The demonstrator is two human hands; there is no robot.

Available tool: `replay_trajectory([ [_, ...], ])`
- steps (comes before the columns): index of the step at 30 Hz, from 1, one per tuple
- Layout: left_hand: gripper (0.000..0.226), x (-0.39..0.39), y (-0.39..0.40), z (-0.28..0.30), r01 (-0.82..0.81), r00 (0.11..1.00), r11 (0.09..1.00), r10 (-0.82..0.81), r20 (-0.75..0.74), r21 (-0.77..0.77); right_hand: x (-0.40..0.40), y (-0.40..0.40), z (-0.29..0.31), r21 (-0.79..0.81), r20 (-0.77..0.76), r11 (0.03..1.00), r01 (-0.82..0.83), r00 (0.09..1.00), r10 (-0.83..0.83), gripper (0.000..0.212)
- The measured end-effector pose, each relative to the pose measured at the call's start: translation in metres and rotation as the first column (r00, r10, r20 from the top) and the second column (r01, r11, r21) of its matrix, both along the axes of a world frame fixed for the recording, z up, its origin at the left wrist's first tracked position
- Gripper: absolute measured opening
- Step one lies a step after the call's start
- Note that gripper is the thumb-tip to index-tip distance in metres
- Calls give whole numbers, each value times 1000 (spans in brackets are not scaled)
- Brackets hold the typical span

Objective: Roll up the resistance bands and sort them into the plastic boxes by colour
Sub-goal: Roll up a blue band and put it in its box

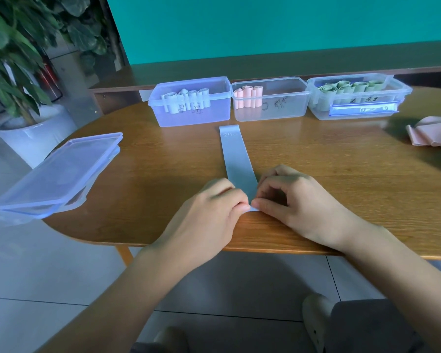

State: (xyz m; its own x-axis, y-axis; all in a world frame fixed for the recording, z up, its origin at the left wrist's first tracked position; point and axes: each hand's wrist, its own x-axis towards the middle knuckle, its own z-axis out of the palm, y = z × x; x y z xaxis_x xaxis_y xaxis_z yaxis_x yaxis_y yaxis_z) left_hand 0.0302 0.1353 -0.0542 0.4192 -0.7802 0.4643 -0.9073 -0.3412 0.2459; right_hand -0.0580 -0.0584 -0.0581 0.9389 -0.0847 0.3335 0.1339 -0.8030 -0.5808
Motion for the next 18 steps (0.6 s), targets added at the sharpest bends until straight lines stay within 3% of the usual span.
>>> replay_trajectory([
  [4,17,0,2,0,-18,999,1000,18,-40,-6,1,0,-1,-15,11,1000,23,1000,-23,12],
  [8,21,-3,1,2,-40,999,999,40,-19,5,-3,-3,0,-82,56,994,-74,995,78,6],
  [14,32,-3,1,-1,-71,997,997,72,32,-6,-5,-7,0,-140,80,982,-129,987,141,13],
  [18,21,0,-1,-4,-80,997,994,82,18,-71,-2,-7,-2,-147,85,982,-123,987,136,19],
])
